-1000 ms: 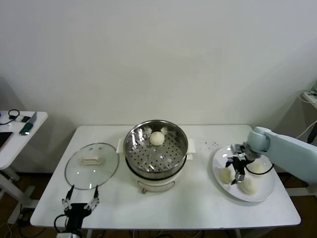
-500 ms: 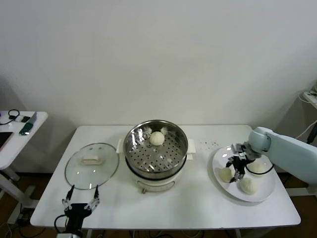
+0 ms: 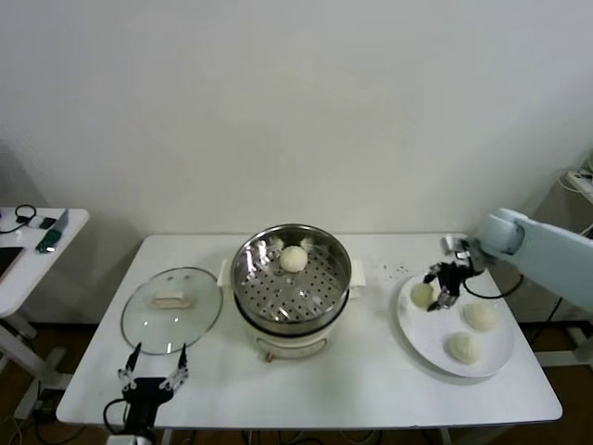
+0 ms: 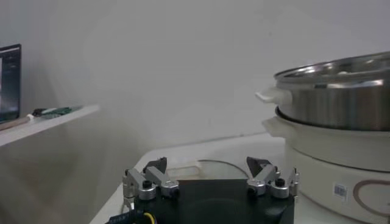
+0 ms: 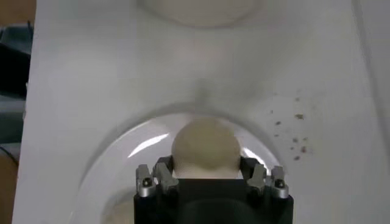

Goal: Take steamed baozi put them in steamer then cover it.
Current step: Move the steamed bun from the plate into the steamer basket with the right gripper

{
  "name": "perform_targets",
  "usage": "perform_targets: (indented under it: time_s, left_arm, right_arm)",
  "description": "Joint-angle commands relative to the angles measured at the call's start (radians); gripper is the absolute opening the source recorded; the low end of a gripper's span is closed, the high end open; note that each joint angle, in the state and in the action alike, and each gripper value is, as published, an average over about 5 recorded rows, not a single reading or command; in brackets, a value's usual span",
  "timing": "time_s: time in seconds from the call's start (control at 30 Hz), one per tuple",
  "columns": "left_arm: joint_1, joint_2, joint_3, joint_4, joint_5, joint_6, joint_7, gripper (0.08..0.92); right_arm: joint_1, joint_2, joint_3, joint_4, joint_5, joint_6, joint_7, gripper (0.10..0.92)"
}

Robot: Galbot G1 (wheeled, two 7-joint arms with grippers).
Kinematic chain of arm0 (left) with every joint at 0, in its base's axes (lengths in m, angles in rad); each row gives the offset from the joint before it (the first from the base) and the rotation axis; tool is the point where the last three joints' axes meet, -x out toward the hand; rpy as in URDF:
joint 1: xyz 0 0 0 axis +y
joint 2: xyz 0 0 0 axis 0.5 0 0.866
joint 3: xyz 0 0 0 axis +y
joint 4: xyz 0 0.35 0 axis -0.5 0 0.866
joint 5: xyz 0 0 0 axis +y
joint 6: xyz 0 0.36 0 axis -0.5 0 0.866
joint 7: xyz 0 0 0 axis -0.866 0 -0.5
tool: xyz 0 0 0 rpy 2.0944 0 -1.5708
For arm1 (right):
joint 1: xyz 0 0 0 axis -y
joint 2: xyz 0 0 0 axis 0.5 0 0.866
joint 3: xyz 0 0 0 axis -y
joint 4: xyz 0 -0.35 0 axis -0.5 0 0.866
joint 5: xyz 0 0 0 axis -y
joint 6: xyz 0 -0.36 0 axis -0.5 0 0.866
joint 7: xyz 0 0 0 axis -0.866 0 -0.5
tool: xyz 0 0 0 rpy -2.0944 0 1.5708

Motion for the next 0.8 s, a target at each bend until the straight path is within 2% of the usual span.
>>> perform_targets:
  time_s: [0.03,0.33,0.57,0.8]
  left_arm:
    - [-0.001,0.008,0.002,-0.003,-0.01,-0.001,0.0,0.823]
    - [-0.002,0.018,0.024,-0.011,-0.012,-0.002,0.001,0.823]
    - [-0.024,-0.014,0.042,-0.04,0.021,0.009,0.002,0.823]
    - [-0.014,0.001,0.039,-0.054,0.022,0.006,0.003,0.823]
  right_arm:
    - [0.422,0.088,-0.264,0.059,0.344,-0.038,0.039,0.696]
    - [0.433,0.335,-0.243,0.123,0.518,-0.11,0.149,0.697]
    - [0.342,0.541,-0.221,0.084,0.552,-0.131,0.195,0.702]
    - [0.264,0.657,-0.243,0.044,0.55,-0.139,0.216,0.704]
